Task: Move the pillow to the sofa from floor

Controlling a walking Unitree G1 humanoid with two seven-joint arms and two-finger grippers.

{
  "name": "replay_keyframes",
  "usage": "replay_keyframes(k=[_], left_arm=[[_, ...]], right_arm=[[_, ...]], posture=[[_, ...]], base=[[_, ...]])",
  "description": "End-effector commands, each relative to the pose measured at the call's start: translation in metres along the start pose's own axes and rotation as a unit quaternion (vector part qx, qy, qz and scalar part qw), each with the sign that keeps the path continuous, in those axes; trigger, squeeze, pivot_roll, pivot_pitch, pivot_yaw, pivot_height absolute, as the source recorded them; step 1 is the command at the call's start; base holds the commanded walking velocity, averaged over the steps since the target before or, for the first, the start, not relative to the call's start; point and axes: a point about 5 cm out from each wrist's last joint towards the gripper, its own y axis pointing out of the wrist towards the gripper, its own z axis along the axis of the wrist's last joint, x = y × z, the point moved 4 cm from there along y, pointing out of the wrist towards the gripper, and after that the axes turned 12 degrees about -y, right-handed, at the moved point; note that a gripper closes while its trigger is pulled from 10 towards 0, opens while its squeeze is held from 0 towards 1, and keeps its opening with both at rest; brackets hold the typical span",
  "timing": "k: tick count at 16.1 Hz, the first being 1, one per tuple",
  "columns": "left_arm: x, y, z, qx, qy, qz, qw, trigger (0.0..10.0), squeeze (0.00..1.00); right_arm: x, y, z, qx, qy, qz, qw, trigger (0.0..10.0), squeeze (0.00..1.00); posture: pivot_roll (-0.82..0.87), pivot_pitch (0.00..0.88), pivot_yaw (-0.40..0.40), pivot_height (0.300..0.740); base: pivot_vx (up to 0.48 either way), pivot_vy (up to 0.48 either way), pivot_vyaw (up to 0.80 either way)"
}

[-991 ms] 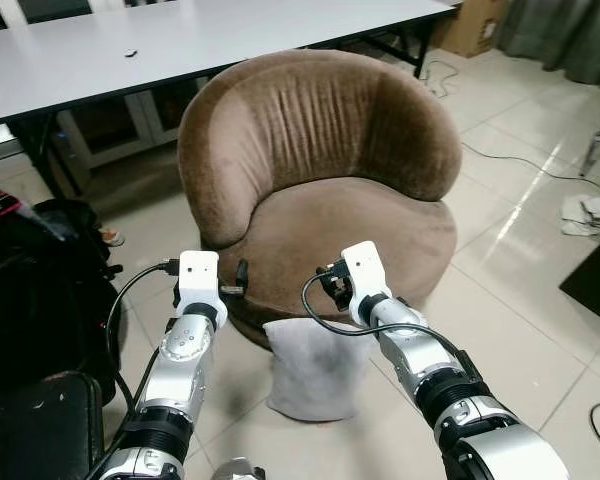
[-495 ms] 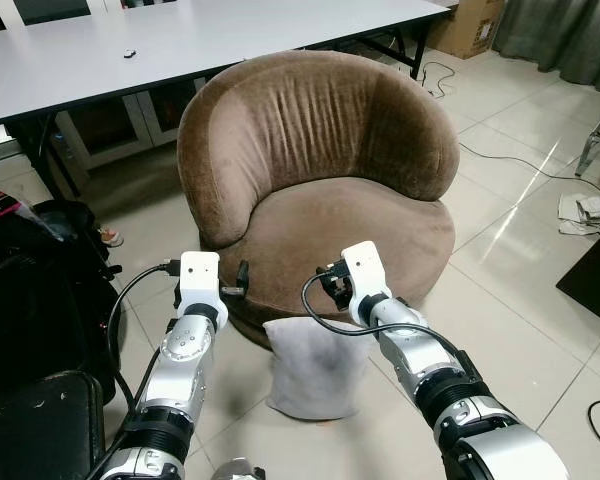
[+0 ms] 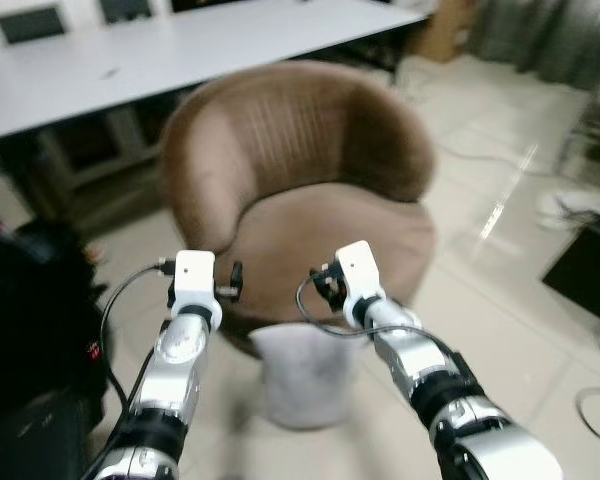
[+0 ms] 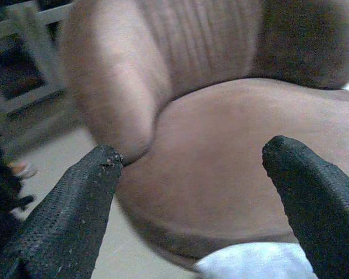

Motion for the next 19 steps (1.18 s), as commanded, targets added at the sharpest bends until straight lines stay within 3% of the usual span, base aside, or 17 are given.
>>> replay_keyframes(k=[1, 6, 8, 11, 14, 19], left_arm=[[0.0069, 0.0009, 0.0007, 0.0, 0.0, -0.007, 1.0, 10.0, 0.0], [0.0062, 0.0002, -0.0004, 0.001, -0.006, 0.001, 1.0, 10.0, 0.0], [0.005, -0.0004, -0.0006, 0.004, -0.018, 0.01, 1.0, 10.0, 0.0], [0.0054, -0.0009, -0.0026, 0.0, -0.031, 0.01, 0.999, 10.0, 0.0], [0.0076, -0.0015, -0.0035, -0.001, -0.019, 0.012, 1.0, 10.0, 0.0], [0.0098, -0.0022, -0.0062, -0.004, -0.012, 0.011, 1.0, 10.0, 0.0]], right_arm=[[0.004, -0.0016, -0.0029, -0.005, -0.001, -0.004, 1.0, 10.0, 0.0], [0.0027, -0.002, -0.0039, -0.007, -0.003, 0.001, 1.0, 10.0, 0.0], [0.0018, -0.0024, -0.005, -0.008, -0.004, 0.004, 1.0, 10.0, 0.0], [0.0011, -0.0025, -0.0055, -0.009, -0.005, 0.007, 1.0, 10.0, 0.0], [0.0016, -0.003, -0.0065, -0.011, -0.005, 0.007, 1.0, 10.0, 0.0], [0.0017, -0.0033, -0.0085, -0.017, -0.008, 0.009, 1.0, 10.0, 0.0]], posture=[[-0.07, 0.0, 0.014, 0.74], [-0.07, 0.0, 0.007, 0.74], [-0.06, 0.0, 0.003, 0.74], [-0.06, 0.0, 0.0, 0.74], [-0.06, 0.0, 0.0, 0.74], [-0.06, 0.0, 0.002, 0.74]], base=[[0.259, -0.401, 0.0], [0.262, -0.4, 0.0], [0.247, 0.0, 0.0], [0.0, 0.0, 0.0], [0.0, 0.0, 0.0], [0.0, -0.422, 0.0]])
